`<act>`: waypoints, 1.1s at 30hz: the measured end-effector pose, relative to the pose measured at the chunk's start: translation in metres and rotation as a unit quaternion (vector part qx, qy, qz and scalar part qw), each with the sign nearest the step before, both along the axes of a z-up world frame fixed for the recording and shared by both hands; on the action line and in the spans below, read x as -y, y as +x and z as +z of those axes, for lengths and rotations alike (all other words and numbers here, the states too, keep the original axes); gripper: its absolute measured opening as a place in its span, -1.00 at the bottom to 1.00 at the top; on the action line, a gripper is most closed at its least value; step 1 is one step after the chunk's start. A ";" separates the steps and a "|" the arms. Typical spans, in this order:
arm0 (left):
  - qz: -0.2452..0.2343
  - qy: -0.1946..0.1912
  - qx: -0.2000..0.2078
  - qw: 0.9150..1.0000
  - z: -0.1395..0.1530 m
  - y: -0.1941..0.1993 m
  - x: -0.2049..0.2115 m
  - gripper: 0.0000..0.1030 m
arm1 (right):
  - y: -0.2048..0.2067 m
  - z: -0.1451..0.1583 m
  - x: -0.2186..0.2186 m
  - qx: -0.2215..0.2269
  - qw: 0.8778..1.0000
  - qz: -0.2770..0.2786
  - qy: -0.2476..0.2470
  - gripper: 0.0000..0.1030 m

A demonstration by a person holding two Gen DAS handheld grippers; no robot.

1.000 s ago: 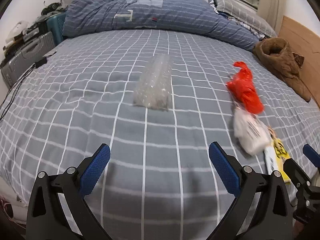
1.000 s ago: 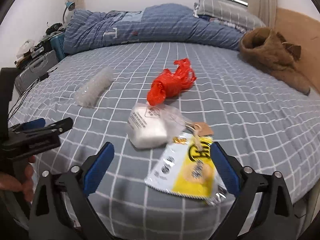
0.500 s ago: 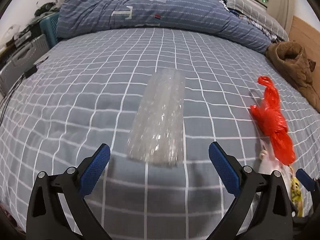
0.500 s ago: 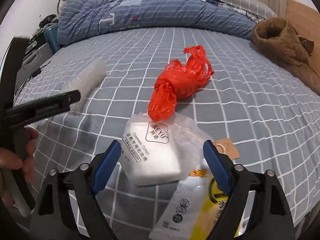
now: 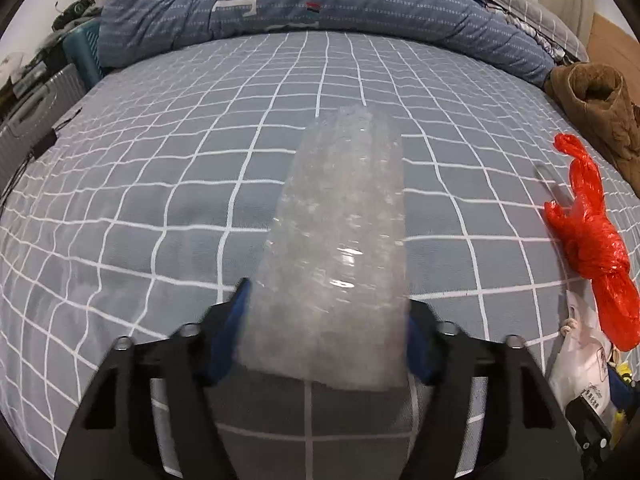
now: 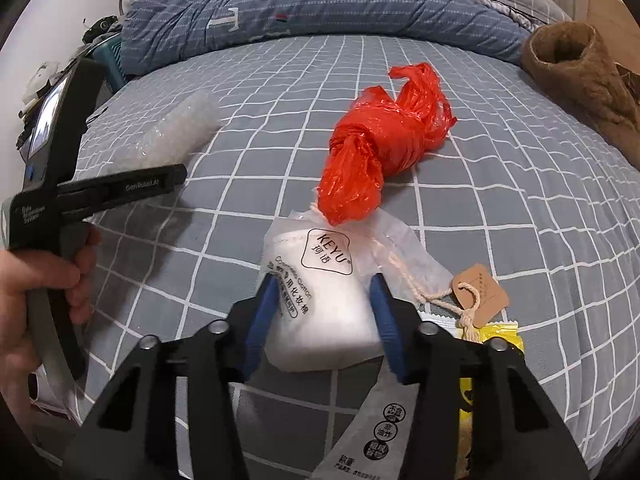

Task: Collect trash
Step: 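Grasp the bubble wrap with the left gripper while the right grasps the white mask packet, then carry the bubble wrap and white mask packet over the trash bin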

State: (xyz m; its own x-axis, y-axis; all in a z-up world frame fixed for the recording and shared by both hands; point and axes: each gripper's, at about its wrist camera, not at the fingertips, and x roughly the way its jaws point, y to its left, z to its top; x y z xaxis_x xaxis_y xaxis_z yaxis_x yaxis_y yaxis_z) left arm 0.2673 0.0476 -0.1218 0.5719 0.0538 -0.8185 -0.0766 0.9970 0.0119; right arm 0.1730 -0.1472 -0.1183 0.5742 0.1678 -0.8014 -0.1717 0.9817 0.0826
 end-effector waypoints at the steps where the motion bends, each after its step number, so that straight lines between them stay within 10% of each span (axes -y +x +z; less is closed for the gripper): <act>1: 0.001 -0.002 0.000 1.000 0.001 0.000 -0.002 -0.03 | 0.000 0.000 0.000 0.002 1.000 0.000 -0.001 -0.17; 8: 0.001 -0.007 0.004 1.000 0.008 -0.003 -0.004 -0.35 | -0.004 0.008 -0.002 0.019 1.000 0.004 0.006 -0.19; 33: 0.000 -0.014 0.017 1.000 0.031 -0.046 -0.001 -0.46 | -0.027 0.029 -0.009 0.041 0.999 0.025 0.008 -0.29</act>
